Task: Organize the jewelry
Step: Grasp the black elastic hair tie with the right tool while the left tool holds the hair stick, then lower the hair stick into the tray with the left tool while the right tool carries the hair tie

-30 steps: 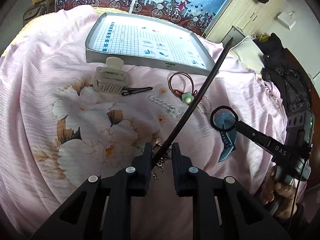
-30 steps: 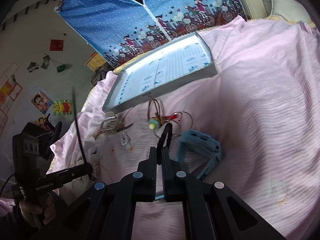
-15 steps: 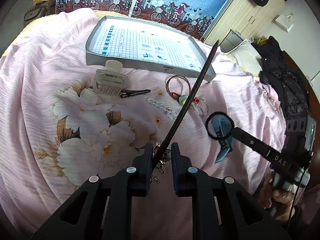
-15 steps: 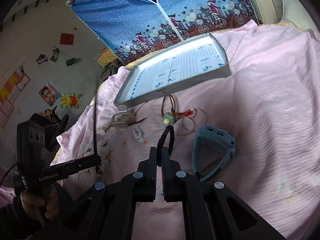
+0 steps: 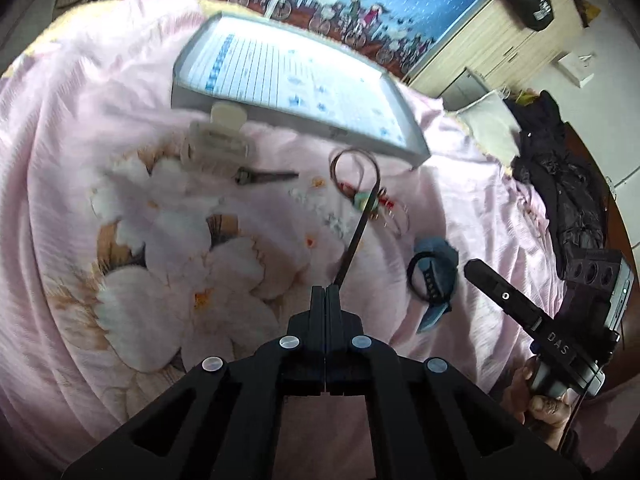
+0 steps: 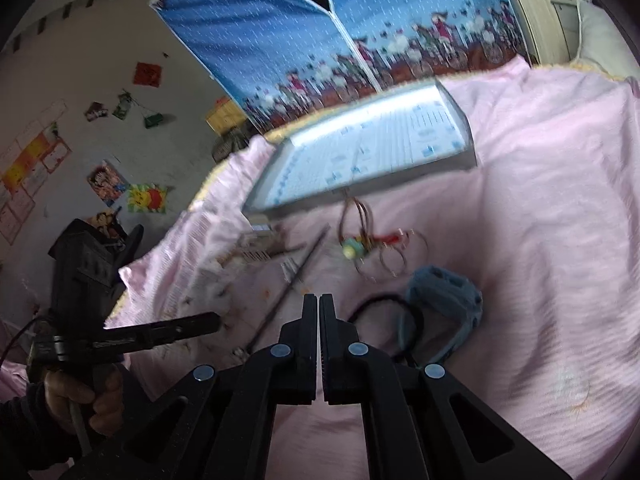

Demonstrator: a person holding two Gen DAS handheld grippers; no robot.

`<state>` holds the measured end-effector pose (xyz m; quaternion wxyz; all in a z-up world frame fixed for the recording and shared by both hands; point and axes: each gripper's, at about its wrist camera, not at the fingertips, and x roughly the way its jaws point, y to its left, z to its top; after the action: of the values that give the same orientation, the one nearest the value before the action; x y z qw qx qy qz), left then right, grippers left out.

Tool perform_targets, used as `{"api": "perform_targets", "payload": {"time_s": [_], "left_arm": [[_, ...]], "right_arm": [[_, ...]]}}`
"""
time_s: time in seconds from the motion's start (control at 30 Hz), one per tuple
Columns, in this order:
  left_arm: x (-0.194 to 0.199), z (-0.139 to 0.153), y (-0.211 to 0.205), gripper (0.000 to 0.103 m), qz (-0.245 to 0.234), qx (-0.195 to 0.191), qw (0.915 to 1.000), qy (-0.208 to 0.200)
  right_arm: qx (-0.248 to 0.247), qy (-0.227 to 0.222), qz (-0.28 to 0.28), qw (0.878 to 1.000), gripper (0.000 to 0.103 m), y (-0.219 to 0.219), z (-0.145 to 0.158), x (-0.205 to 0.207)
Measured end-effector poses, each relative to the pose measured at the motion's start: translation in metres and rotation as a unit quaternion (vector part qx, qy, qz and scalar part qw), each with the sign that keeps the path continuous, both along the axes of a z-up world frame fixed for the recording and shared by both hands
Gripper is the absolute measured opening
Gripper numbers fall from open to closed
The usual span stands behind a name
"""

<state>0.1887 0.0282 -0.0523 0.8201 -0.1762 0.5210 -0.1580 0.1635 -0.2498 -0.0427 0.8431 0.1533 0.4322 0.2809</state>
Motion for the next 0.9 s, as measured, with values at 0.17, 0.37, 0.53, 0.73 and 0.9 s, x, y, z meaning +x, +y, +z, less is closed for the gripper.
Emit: {"api": "perform_targets", "payload": {"time_s": [0.17, 0.37, 0.53, 0.73, 0.9], "left_arm": [[-0.006, 0.0, -0.009, 0.022, -0.009, 0.037, 0.9992, 0.007], [-0.018, -0.004, -0.014, 0.046, -0.02, 0.074, 0.997, 0.002], [-0.019, -0.016, -0.024, 0.046, -0.05, 0.095, 0.9939, 0.027], [-0.02, -0.027, -0.04, 0.045, -0.08, 0.146, 0.9855, 0.033], [-0.021, -0.03, -0.038, 0.03, -0.085, 0.143, 0.9855, 0.035]], "right_arm": [[-0.028, 0.032, -0.012, 0.999, 0.01, -0.002, -0.011, 0.002], [-0.052, 0.063, 0.015, 0.997, 0.024, 0.01, -0.026, 0.005], [-0.09, 0.081, 0.045, 0.992, 0.024, 0.023, -0.038, 0.014], [-0.123, 0.075, 0.058, 0.988, 0.022, 0.031, -0.043, 0.015], [-0.097, 0.057, 0.045, 0.993, 0.007, 0.021, -0.034, 0.011]]}}
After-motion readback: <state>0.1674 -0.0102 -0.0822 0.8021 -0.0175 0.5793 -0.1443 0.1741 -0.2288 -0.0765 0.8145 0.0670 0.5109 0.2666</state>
